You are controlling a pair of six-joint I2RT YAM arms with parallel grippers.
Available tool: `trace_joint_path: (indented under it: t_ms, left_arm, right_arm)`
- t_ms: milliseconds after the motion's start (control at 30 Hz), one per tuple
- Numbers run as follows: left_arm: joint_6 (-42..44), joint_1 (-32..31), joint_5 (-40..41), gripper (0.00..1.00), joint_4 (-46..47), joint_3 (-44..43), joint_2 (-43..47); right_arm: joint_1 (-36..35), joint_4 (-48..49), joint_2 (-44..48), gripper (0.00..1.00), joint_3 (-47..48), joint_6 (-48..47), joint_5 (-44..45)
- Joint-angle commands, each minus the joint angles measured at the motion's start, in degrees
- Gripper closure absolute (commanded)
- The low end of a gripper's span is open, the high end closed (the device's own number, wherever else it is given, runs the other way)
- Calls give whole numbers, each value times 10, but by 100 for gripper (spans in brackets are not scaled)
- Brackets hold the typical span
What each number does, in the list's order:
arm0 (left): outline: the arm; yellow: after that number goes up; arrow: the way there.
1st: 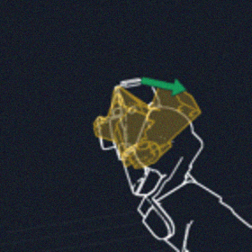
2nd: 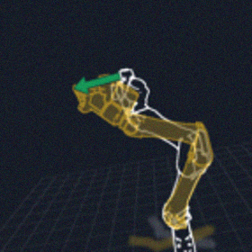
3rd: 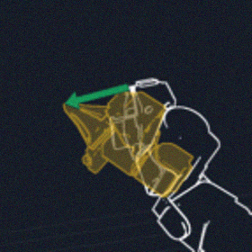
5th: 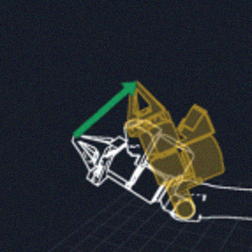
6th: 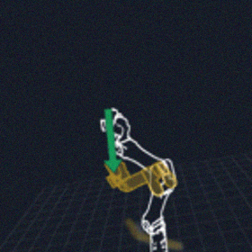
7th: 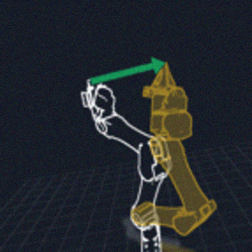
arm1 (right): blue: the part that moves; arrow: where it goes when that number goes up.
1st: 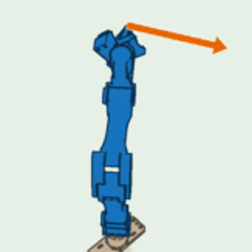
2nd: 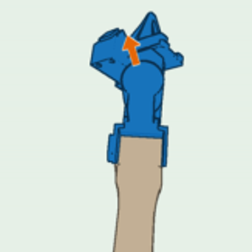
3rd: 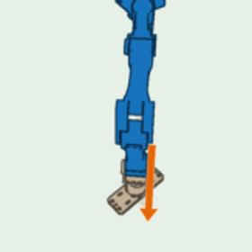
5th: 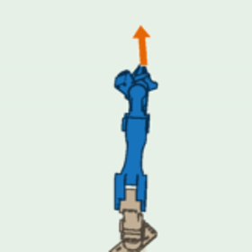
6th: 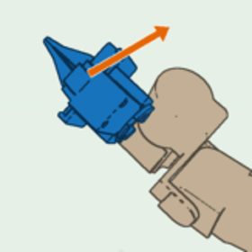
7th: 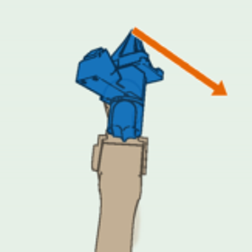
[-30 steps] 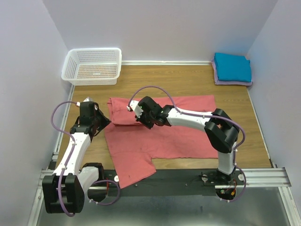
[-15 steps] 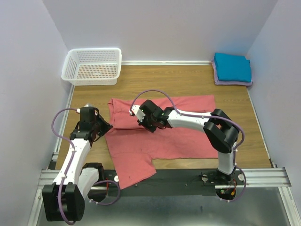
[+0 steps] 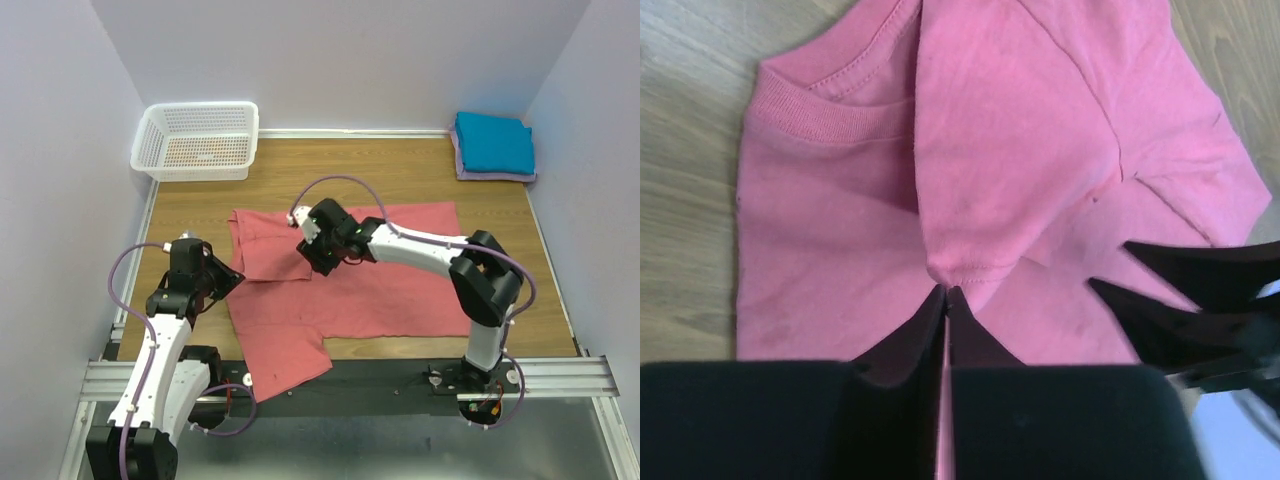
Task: Fold and stack the t-shirts
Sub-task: Fold the tshirt
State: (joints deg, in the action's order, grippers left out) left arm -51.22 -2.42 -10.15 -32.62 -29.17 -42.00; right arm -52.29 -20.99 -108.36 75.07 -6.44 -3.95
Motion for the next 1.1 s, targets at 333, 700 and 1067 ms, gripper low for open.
trace_joint_path:
  t_ms: [333, 700, 1067]
  left_arm:
    - [18, -6, 55, 39, -45, -77, 45]
    - [113, -5, 164, 60, 221, -164, -265]
    - [145, -4, 183, 65, 310, -293, -520]
  right_arm:
    - [276, 1, 104, 43, -38, 231, 1]
    - [473, 78, 86, 50, -90, 377, -19]
    - [520, 122, 52, 52, -99, 391, -51]
